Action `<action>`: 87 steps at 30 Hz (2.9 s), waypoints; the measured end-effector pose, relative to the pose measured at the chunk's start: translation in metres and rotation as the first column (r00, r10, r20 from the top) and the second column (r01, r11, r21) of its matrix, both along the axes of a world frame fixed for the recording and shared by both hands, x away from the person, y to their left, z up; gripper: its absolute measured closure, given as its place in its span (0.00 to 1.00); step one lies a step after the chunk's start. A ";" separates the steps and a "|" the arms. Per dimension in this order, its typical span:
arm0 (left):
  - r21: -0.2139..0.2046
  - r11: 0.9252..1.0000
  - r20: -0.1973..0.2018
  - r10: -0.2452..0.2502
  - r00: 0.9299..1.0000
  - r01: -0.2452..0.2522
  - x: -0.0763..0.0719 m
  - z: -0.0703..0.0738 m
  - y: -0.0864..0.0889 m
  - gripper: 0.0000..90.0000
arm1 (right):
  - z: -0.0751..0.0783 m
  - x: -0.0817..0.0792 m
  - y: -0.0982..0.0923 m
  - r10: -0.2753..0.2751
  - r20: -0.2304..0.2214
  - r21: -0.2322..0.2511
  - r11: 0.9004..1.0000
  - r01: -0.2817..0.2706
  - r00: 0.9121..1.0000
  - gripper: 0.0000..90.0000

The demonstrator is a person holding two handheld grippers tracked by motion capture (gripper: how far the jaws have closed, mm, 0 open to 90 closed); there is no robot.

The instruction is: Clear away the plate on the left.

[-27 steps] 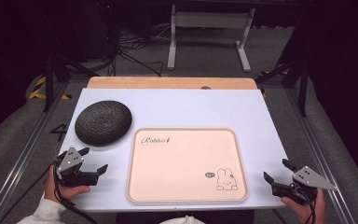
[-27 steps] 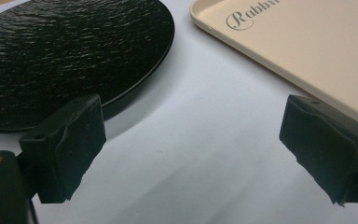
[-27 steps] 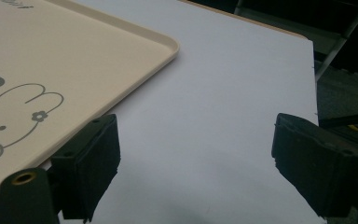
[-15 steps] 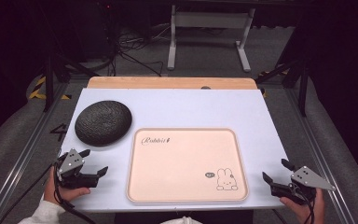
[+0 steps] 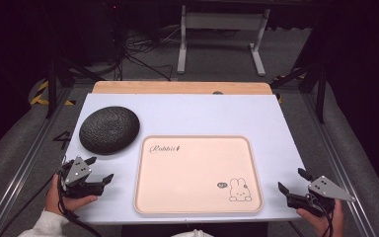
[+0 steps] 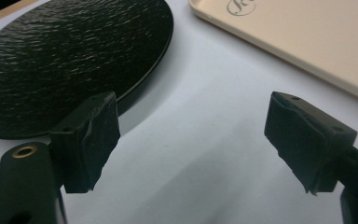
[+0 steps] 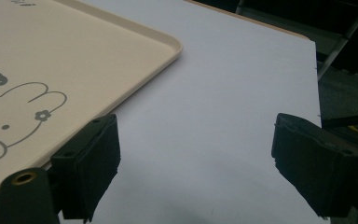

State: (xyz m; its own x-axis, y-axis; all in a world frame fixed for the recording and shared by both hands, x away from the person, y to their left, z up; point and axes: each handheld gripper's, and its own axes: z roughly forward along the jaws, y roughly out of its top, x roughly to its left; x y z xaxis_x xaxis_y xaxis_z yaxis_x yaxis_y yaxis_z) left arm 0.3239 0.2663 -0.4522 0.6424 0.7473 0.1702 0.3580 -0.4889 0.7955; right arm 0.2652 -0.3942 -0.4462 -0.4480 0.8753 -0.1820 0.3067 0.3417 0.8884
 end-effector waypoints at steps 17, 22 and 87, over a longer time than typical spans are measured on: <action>0.095 0.995 0.005 0.010 1.000 -0.011 0.030 0.007 -0.008 0.17 | -0.001 0.001 -0.001 0.000 -0.009 0.008 1.000 0.000 1.000 0.18; 0.147 0.989 0.008 0.019 1.000 -0.020 0.044 0.008 -0.013 0.18 | -0.001 0.000 -0.001 -0.003 -0.008 0.005 1.000 0.003 1.000 0.18; 0.658 0.729 0.337 -0.061 0.940 -0.189 0.064 -0.003 -0.083 0.97 | -0.001 -0.001 0.007 0.016 -0.023 -0.050 0.999 -0.017 1.000 0.18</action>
State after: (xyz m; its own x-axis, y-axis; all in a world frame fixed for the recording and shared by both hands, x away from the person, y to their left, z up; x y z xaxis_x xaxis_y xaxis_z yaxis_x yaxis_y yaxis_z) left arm 0.3882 0.1829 -0.4553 0.4140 0.3892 0.8229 0.2011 -0.9208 0.3343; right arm 0.2643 -0.3871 -0.4475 -0.4667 0.8577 -0.2155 0.3205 0.3912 0.8627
